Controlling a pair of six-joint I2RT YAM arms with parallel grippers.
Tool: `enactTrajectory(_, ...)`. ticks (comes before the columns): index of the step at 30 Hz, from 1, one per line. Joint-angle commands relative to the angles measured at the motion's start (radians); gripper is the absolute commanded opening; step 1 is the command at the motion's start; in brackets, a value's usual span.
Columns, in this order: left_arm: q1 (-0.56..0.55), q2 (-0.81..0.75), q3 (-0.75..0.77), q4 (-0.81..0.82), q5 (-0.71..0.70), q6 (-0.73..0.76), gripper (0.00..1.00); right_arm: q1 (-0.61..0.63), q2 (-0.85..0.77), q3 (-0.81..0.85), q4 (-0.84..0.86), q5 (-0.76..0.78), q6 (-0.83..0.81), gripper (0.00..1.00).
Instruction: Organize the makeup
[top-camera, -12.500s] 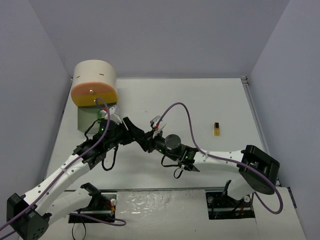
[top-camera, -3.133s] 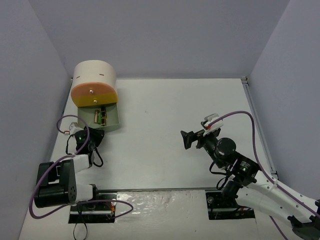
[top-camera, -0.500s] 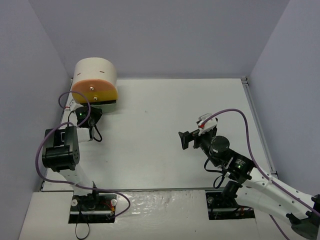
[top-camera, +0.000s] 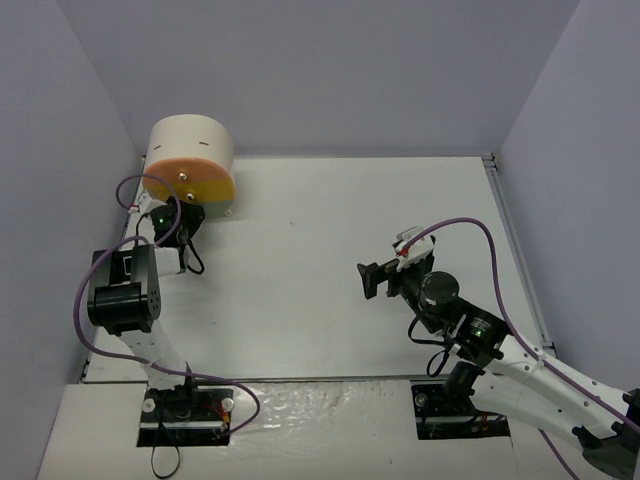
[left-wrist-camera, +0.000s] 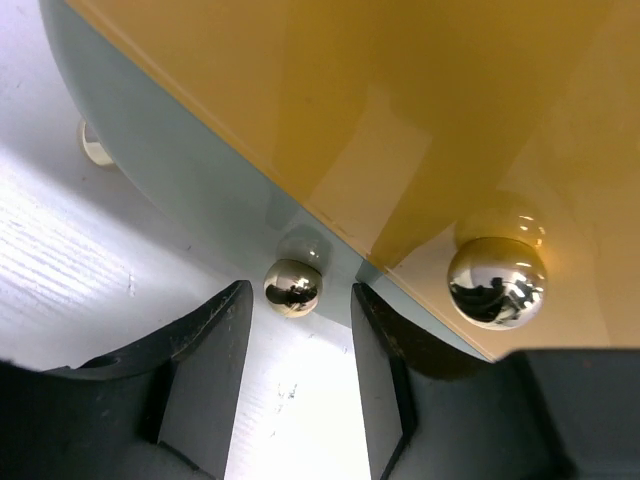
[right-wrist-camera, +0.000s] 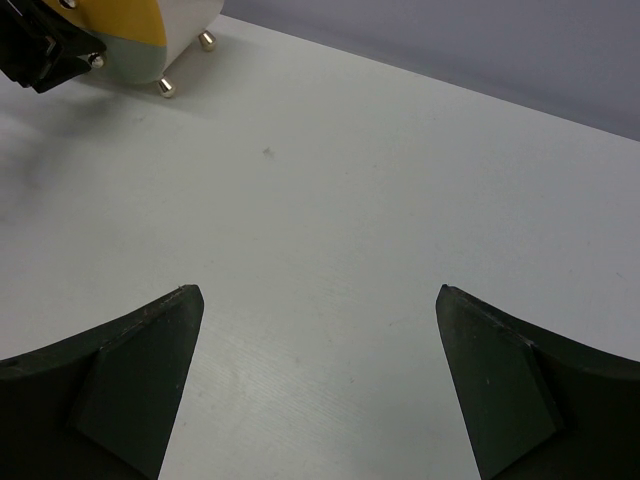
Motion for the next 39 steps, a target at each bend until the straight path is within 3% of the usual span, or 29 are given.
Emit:
enactTrajectory(1,0.003,-0.017,0.078,0.128,-0.013,0.009,0.45,-0.006,0.012,0.006,0.075,0.021,-0.011,1.0)
enactTrajectory(10,0.003,-0.037,0.057,0.123,-0.009,0.002,0.5,-0.006,0.008,0.015,0.071,0.018,-0.011,1.0)
enactTrajectory(17,0.002,-0.247,-0.06,0.007,-0.02,0.011,0.5,-0.006,-0.004,0.037,0.059,0.023,-0.007,1.0)
enactTrajectory(23,0.002,-0.611,-0.046,-0.42,-0.096,0.149,0.52,-0.006,-0.017,0.096,0.013,0.069,0.008,1.0)
enactTrajectory(27,0.004,-0.833,0.062,-0.832,-0.159,0.35,0.6,-0.006,-0.04,0.16,-0.066,0.131,0.014,1.0)
enactTrajectory(31,0.004,-0.988,0.201,-1.102,-0.146,0.533,0.75,-0.006,-0.057,0.235,-0.151,0.209,0.02,1.0)
enactTrajectory(36,-0.009,-1.088,0.335,-1.319,-0.105,0.66,0.93,-0.006,-0.094,0.312,-0.259,0.349,0.037,1.0)
enactTrajectory(39,-0.052,-1.127,0.384,-1.376,-0.079,0.683,0.97,-0.006,-0.127,0.32,-0.286,0.418,0.05,1.0)
